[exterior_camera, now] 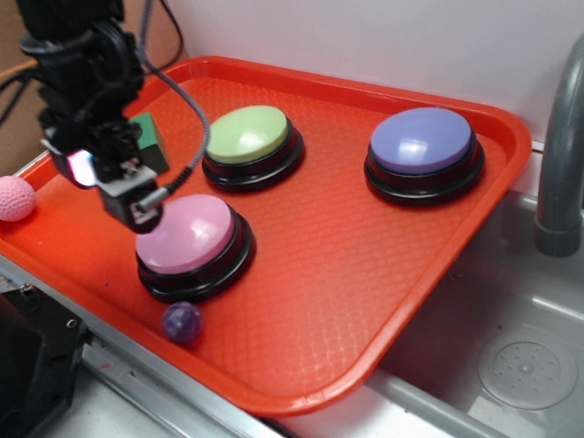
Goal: Push the pink button.
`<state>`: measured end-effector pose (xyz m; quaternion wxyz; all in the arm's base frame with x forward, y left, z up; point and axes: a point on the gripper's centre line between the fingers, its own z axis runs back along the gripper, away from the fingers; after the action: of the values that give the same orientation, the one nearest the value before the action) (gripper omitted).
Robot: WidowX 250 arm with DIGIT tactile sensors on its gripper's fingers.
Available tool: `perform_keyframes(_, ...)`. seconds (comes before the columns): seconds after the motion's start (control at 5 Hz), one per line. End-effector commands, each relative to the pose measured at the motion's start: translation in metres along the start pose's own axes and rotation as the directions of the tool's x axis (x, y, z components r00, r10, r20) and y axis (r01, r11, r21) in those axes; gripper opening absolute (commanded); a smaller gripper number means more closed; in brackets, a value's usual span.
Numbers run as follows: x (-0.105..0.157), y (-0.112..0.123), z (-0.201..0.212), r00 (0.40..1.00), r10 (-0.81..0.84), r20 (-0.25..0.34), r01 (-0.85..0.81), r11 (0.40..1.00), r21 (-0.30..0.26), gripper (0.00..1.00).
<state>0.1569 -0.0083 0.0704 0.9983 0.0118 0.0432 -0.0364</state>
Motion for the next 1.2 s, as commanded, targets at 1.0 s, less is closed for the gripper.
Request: perform_keyframes(1.0, 0.029, -0.002, 0.056, 0.994, -0.061, 0.091, 0.054, 0.996, 0.074, 1.00)
